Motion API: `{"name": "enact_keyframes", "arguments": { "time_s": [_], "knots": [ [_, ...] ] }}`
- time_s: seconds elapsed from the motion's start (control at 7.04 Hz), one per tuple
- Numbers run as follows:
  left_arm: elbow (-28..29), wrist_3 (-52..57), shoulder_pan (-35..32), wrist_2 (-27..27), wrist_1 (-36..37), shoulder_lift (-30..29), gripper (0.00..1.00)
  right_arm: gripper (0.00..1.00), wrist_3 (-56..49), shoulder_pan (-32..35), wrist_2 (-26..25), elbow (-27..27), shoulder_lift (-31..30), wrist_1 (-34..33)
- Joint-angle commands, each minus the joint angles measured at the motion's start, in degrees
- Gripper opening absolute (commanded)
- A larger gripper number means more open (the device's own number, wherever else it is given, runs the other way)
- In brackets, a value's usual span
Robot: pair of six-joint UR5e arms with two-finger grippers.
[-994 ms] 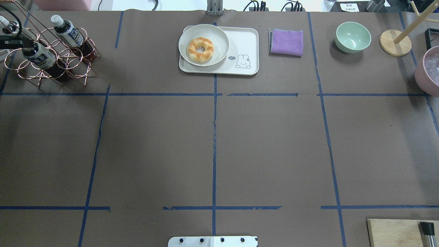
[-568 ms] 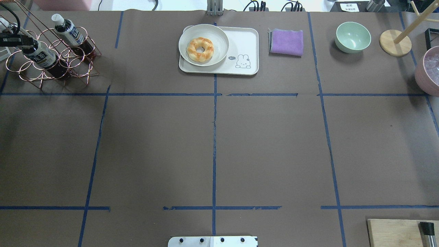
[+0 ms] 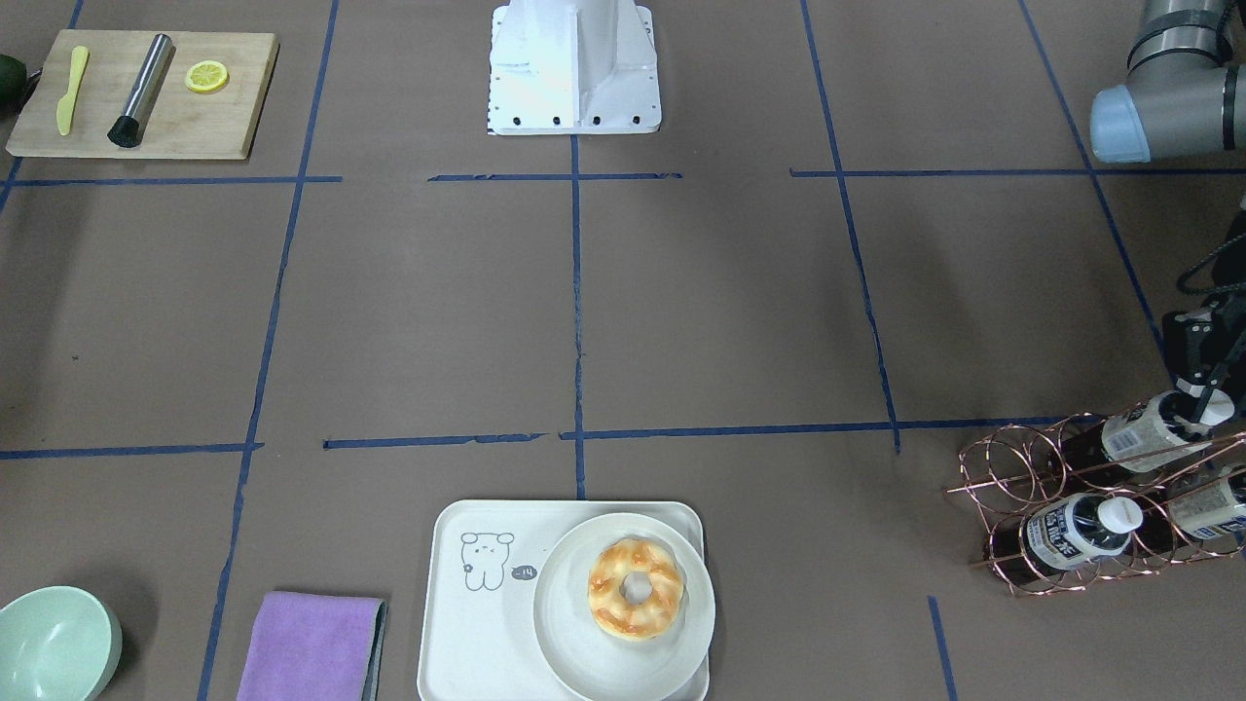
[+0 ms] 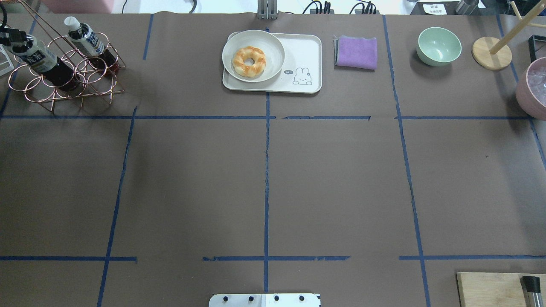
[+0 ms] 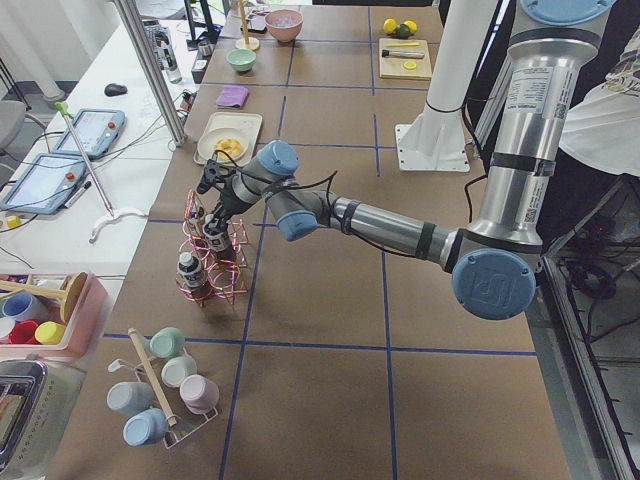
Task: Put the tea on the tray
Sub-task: 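Grasp the tea bottle with the left gripper and lift it from the rack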
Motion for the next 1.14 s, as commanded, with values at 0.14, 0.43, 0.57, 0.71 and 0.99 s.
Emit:
{"name": "enact_keyframes", "arguments": {
  "time_s": [0.14, 0.43, 0.57, 0.71, 0.99],
  "knots": [
    [-2.75, 1.54, -1.69, -2.91, 2.92, -0.02, 0.09, 1.00, 0.03, 0.00, 0.00, 0.37, -0.08, 0.00],
    [-7.75, 1.63, -2.57, -4.05, 8.26, 0.41, 0.09, 1.00, 0.03, 0.00, 0.00, 0.28, -0.08, 0.00],
    [-9.60, 3.11, -6.40, -8.07, 11.08, 0.33, 0.09, 1.00, 0.03, 0.00, 0.00, 0.20, -0.08, 0.00],
    [-11.71, 5.12, -9.49, -10.19, 13.89, 0.33, 0.09, 1.00, 0.03, 0.00, 0.00, 0.19, -0.08, 0.00],
    [-21.69, 5.06, -10.22, -10.48, 23.97, 1.64, 0.08, 1.00, 0.03, 0.00, 0.00, 0.19, -0.08, 0.00]
  ]
}}
